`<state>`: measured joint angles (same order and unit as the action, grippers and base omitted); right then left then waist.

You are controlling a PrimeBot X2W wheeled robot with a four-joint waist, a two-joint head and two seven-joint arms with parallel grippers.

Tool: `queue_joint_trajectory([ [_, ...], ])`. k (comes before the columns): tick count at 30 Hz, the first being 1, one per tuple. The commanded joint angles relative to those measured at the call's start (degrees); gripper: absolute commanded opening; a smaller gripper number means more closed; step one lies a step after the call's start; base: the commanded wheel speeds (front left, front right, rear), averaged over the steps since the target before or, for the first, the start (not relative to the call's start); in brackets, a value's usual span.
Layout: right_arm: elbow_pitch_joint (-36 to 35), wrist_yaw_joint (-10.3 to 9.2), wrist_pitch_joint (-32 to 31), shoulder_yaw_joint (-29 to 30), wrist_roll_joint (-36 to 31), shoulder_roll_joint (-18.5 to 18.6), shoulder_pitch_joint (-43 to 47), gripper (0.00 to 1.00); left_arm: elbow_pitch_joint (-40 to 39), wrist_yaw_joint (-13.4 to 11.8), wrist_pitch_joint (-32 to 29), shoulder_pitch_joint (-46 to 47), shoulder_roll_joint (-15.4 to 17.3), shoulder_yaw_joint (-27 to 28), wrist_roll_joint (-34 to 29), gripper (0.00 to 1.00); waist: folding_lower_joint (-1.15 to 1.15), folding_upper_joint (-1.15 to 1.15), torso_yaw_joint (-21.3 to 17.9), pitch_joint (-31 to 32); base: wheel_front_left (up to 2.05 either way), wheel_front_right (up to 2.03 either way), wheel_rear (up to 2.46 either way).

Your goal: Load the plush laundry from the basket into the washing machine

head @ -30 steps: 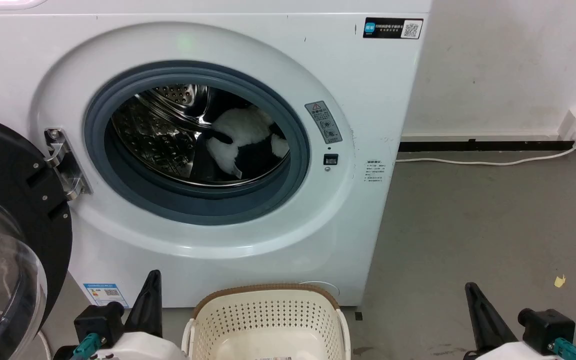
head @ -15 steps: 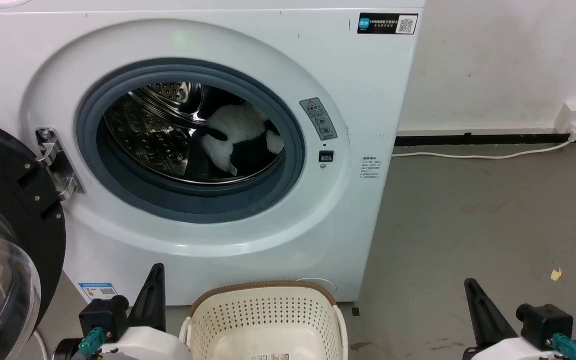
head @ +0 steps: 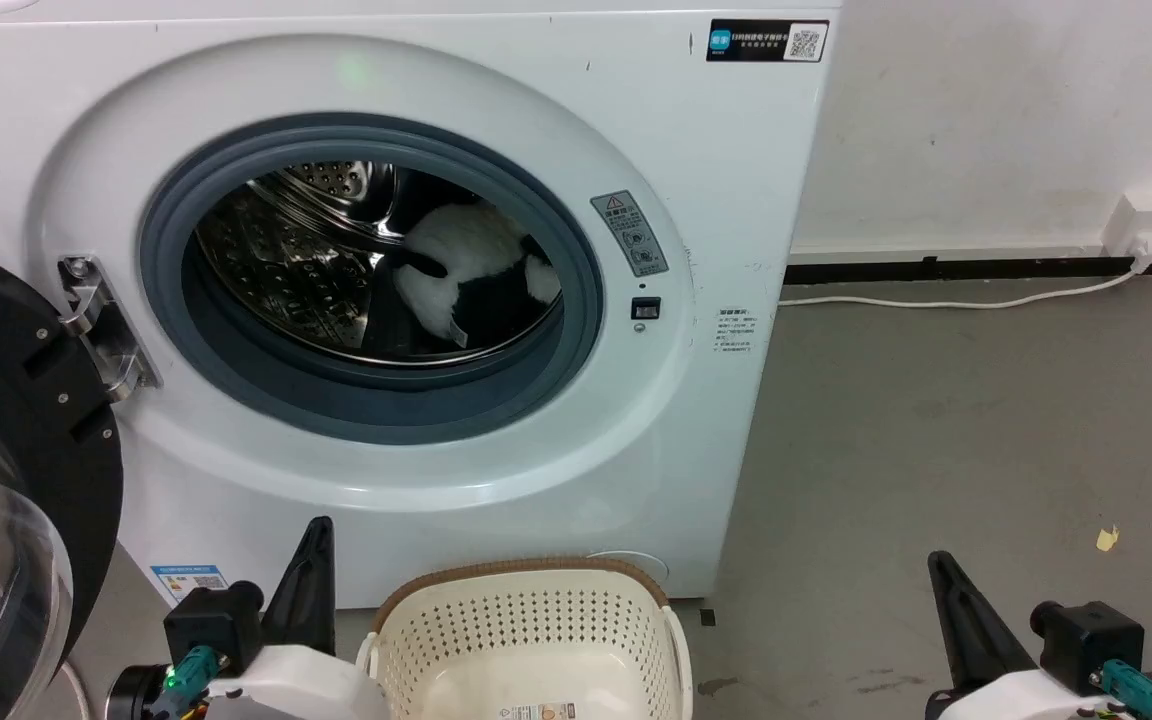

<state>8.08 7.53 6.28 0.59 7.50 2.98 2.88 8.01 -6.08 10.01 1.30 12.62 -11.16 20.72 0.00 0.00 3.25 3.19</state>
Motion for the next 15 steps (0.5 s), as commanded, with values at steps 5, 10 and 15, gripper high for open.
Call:
queue_joint_trajectory([
  [5, -0.91, -0.02, -0.45, -0.18, -0.88, -0.05, -0.95, 0.00, -0.79, 0.52, -0.74, -0.47, -0.88, 0.99, -1.67, 0.00, 0.00, 0.00, -0.19, -0.19, 0.00, 0.00, 0.00],
  [10, -1.36, -0.02, -0.81, -0.20, -1.30, -0.05, -1.07, 0.00, -1.25, 0.87, -1.32, -0.53, -1.44, 1.63, -2.87, 0.00, 0.00, 0.00, -0.38, -0.37, 0.00, 0.00, 0.00],
  [15, -1.81, -0.02, -1.18, -0.23, -1.72, -0.05, -1.19, 0.00, -1.70, 1.22, -1.91, -0.58, -2.00, 2.27, -4.07, 0.00, 0.00, 0.00, -0.57, -0.56, 0.00, 0.00, 0.00],
])
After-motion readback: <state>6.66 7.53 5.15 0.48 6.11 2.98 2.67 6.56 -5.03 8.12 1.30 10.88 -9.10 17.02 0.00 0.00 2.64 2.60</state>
